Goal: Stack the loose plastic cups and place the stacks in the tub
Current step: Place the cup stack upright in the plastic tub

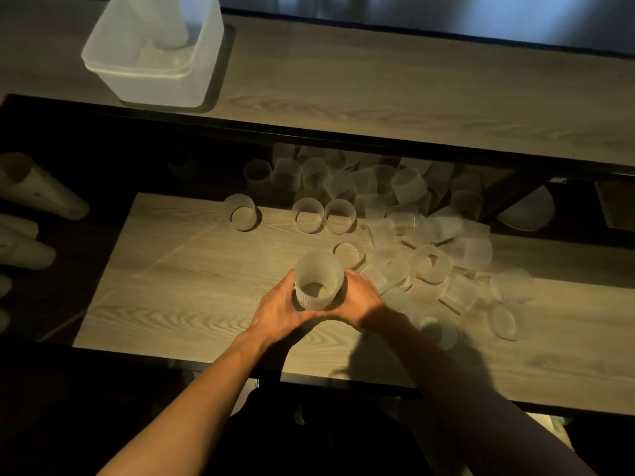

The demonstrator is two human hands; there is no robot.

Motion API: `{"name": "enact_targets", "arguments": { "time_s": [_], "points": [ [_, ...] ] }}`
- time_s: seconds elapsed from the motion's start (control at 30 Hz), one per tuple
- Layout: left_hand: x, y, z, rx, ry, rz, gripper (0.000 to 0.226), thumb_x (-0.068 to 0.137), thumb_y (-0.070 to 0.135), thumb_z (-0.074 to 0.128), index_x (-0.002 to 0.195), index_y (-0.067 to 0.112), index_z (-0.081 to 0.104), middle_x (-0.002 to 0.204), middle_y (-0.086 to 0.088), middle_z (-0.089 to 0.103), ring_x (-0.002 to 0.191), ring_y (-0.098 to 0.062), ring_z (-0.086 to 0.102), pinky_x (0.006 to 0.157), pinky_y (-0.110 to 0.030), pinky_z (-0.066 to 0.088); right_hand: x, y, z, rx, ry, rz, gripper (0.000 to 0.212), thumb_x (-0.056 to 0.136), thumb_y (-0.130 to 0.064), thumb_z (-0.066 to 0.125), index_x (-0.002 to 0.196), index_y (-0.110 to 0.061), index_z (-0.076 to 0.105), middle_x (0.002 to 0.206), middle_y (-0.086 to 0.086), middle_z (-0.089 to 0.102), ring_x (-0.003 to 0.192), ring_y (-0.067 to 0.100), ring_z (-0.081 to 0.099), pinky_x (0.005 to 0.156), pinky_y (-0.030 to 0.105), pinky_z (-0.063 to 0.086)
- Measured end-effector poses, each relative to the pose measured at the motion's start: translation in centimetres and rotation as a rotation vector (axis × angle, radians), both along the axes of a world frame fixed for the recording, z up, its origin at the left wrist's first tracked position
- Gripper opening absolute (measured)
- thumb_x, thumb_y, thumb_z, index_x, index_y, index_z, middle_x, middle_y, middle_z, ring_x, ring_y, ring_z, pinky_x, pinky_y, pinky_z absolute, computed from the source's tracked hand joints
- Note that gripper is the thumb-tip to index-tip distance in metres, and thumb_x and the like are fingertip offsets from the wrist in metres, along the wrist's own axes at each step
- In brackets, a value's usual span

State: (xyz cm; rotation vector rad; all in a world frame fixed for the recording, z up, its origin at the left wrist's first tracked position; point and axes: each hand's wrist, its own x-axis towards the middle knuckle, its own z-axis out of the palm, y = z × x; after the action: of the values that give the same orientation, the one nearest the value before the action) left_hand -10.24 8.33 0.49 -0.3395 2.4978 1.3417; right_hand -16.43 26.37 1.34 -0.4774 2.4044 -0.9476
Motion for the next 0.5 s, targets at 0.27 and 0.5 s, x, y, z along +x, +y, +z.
{"name": "enact_targets", "arguments": {
  "time_s": [0.27,0.5],
  "points": [
    [-0.5,-3.2,3.5,0.016,0.130,0.013,0.084,0.063,0.055,0.089,0.132,0.037,0.046,0.130,0.019,0.052,0.121,-0.006,0.053,0.094,-0.024,0.051,-1.6,-2.6,5.1,-0.075,-0.052,0.068,0.075,0.074,-0.039,0.088,0.139,-0.031,0.050,0.132,-0.007,0.062,0.119,0.012,0.060,0.096,0.026,0.050],
    [-2.6,-6.8,11.0,-0.025,0.369,0.066,0.080,0.068,0.047,0.090,0.134,0.039,0.045,0.124,0.030,0.050,0.115,0.008,0.053,0.094,-0.020,0.051,-5.3,-6.3,12.4,-0.105,0.058,0.176,0.090,0.073,-0.050,0.085,0.148,-0.037,0.037,0.146,-0.006,0.051,0.135,0.014,0.047,0.112,0.049,0.042]
  ]
}}
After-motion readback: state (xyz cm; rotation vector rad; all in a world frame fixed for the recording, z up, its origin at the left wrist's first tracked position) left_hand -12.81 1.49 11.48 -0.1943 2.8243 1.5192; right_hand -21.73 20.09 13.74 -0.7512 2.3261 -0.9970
